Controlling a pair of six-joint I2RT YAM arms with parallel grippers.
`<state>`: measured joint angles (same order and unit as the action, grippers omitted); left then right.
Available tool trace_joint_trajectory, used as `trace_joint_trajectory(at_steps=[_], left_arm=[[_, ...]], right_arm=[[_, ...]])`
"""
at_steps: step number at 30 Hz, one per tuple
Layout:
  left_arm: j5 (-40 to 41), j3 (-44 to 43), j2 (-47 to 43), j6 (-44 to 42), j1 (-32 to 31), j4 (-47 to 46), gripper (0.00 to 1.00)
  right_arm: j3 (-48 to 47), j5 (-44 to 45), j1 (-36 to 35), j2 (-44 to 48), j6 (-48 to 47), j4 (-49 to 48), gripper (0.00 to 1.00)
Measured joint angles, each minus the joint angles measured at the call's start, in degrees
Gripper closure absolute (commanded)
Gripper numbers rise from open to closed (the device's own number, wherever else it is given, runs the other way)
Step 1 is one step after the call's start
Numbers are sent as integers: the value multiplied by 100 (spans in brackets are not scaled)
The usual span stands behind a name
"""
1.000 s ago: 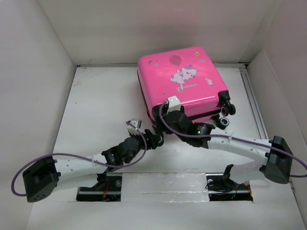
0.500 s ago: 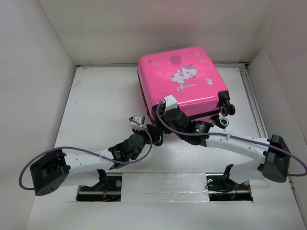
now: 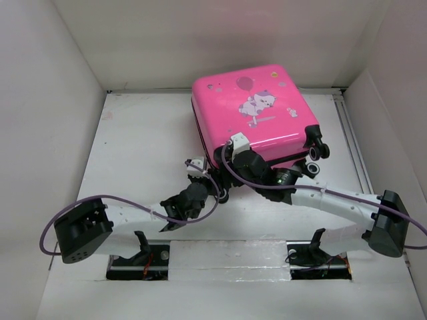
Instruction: Pack the luggage
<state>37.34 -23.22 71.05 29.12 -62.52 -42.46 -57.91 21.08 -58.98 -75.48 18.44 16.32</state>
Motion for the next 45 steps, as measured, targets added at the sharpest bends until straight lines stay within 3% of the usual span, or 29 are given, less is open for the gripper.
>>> trace_joint_trajectory(at_steps=[5,9,12,16,18,21,28,30,39,45], left_arm=[[-59,-22,177,-61,-7,-201,66],[-76,-85,348,-83,-33,-319,83],[2,-118,476,-94,-94,-409,83],[155,-120,516,-59,-149,-446,72],[286,-122,562,-48,-153,-435,59],[374,-125,616,-48,-131,-433,57],[404,-275,1021,-96,-140,-861,86],[435,-328,1134,-136,-138,-960,100],[479,-323,1095,-192,-138,-981,100],[514,181,474,-103,136,-896,100]], right_arm=[[72,-52,28,74,-70,-2,100],[105,-197,74,79,-87,-70,100],[162,-247,87,87,-94,-177,100],[164,-313,111,90,-114,-175,100],[164,-380,129,90,-133,-162,100],[188,-448,136,118,-162,-160,100],[354,-544,219,199,-166,-400,100],[380,-549,251,199,-151,-470,100],[743,-551,267,459,-44,-820,100],[1023,-960,232,990,57,-876,100]])
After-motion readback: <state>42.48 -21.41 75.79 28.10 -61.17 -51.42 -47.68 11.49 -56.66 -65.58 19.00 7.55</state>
